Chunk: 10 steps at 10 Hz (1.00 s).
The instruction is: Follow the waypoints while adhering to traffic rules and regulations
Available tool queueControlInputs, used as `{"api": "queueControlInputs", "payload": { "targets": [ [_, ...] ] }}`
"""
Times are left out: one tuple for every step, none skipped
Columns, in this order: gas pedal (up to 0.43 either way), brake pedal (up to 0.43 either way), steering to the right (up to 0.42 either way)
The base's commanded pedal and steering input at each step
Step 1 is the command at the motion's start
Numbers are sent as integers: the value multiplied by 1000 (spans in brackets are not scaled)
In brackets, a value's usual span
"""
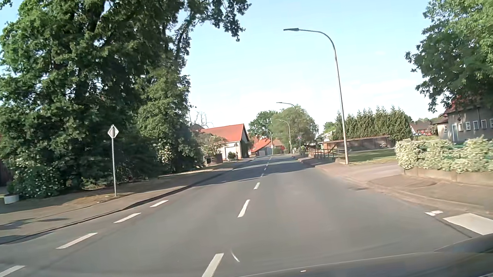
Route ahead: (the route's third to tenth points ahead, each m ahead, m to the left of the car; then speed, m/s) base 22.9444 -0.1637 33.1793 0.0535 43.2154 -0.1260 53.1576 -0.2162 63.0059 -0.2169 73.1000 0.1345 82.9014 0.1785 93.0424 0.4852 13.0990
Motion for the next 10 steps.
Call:
{"api": "queueControlInputs", "payload": {
  "targets": [
    [157, 6, 8],
    [157, 6, 7],
    [157, 6, 7],
    [157, 6, 7],
    [169, 6, 7],
    [169, 6, 7],
    [177, 6, 7],
    [189, 6, 7],
    [189, 6, 7],
    [189, 6, 7]
  ]
}}
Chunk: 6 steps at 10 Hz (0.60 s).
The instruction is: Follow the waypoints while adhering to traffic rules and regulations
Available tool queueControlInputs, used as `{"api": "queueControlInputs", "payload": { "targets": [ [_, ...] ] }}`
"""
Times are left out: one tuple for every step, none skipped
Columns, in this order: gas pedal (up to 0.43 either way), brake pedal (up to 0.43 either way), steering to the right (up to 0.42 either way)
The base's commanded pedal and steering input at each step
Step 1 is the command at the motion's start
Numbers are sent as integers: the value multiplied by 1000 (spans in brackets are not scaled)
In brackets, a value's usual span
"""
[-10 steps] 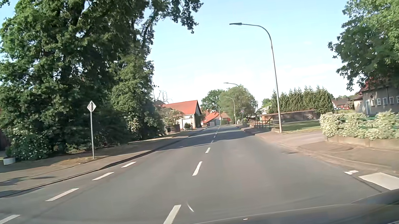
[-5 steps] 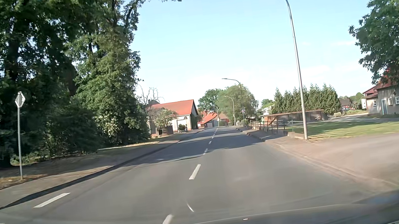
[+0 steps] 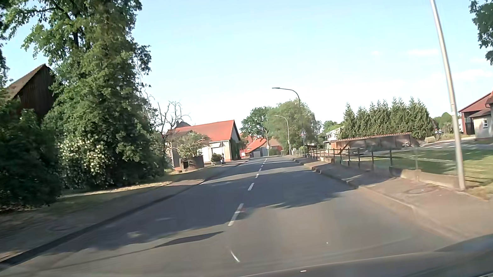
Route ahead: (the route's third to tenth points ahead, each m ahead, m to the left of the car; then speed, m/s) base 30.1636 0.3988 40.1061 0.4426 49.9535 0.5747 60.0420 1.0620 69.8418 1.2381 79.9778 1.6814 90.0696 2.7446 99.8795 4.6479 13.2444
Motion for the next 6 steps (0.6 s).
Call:
{"api": "queueControlInputs", "payload": {
  "targets": [
    [189, 6, 6],
    [189, 6, 6],
    [189, 6, 6],
    [189, 6, 6],
    [189, 6, 6],
    [189, 6, 5]
  ]
}}
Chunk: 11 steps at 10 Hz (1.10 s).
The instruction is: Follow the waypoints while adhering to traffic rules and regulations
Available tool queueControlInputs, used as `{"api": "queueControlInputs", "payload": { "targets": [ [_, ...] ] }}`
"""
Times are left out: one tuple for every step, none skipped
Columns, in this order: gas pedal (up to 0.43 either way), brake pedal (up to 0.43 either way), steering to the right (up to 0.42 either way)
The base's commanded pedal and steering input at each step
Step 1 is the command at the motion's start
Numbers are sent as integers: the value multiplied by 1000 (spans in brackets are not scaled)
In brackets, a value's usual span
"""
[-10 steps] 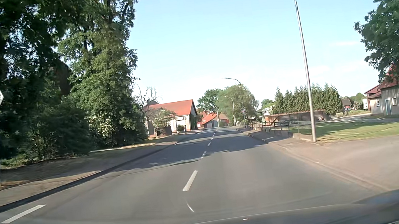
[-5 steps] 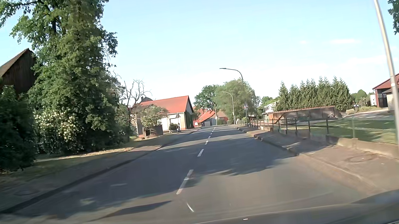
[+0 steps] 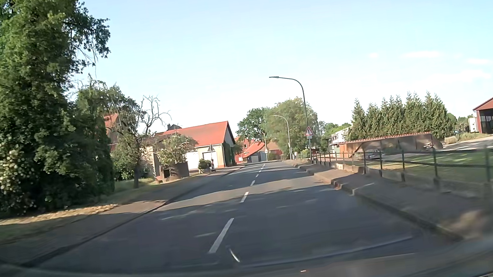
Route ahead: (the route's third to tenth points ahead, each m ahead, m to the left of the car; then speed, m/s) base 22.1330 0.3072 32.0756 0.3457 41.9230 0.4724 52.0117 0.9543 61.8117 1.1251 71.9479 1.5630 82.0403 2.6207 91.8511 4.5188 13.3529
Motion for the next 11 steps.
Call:
{"api": "queueControlInputs", "payload": {
  "targets": [
    [177, 6, 4],
    [177, 6, 4],
    [177, 6, 4],
    [169, 6, 4],
    [169, 6, 4],
    [157, 6, 4],
    [157, 6, 4],
    [157, 6, 4],
    [157, 6, 4],
    [157, 6, 4],
    [157, 6, 4]
  ]
}}
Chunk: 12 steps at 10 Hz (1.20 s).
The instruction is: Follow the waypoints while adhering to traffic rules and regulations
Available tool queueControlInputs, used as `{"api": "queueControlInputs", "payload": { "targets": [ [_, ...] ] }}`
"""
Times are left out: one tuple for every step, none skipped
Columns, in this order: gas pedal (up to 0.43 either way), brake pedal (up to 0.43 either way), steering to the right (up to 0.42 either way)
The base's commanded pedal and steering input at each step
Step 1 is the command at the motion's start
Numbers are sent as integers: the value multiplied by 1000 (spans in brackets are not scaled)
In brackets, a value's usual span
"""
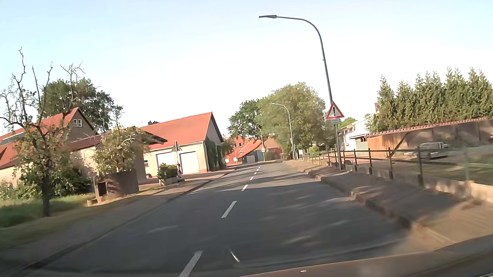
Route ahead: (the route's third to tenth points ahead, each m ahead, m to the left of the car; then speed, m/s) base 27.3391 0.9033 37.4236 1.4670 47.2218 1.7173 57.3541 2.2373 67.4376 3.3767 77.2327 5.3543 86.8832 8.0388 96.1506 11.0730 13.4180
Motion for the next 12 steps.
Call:
{"api": "queueControlInputs", "payload": {
  "targets": [
    [157, 6, 3],
    [157, 6, 4],
    [157, 6, 3],
    [157, 6, -3],
    [157, 6, -8],
    [157, 6, -9],
    [157, 6, -8],
    [157, 6, -7],
    [157, 6, -5],
    [157, 6, -4],
    [157, 6, -4],
    [157, 6, -4]
  ]
}}
